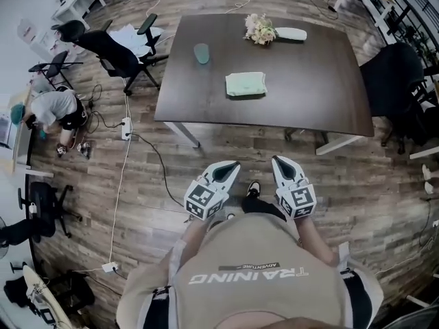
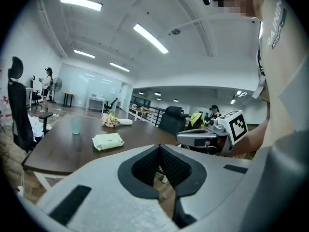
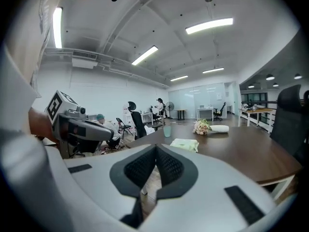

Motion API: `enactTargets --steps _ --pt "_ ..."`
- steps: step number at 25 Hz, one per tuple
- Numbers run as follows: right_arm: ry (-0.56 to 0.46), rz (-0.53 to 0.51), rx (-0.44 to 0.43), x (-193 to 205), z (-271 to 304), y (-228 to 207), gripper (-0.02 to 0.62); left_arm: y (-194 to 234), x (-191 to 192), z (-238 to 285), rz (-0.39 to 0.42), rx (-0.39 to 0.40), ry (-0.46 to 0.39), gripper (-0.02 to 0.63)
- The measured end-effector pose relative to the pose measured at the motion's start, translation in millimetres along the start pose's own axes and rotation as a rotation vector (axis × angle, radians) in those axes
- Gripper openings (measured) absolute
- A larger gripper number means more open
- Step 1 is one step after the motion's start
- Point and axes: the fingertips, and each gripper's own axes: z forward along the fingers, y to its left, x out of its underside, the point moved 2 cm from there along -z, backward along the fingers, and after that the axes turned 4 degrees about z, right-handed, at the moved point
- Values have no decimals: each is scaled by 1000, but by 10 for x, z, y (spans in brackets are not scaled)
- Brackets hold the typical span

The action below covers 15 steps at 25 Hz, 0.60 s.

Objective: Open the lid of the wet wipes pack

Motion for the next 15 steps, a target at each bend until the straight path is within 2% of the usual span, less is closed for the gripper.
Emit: enactTargets --steps 3,8,11,13,15 --pt "-25 19 -48 -93 308 -248 14 200 -179 275 38 -11 16 9" --pt "-2 -48 -198 -158 607 -370 14 359 -443 587 42 -58 2 9" --pt "16 -52 -214 -136 799 -479 14 472 -426 702 -4 -74 18 9" --pt "19 -78 -208 -192 901 -508 14 527 -410 728 -12 -76 42 9" --pt "14 -60 -221 -224 922 -500 14 555 -383 728 -11 -81 72 9"
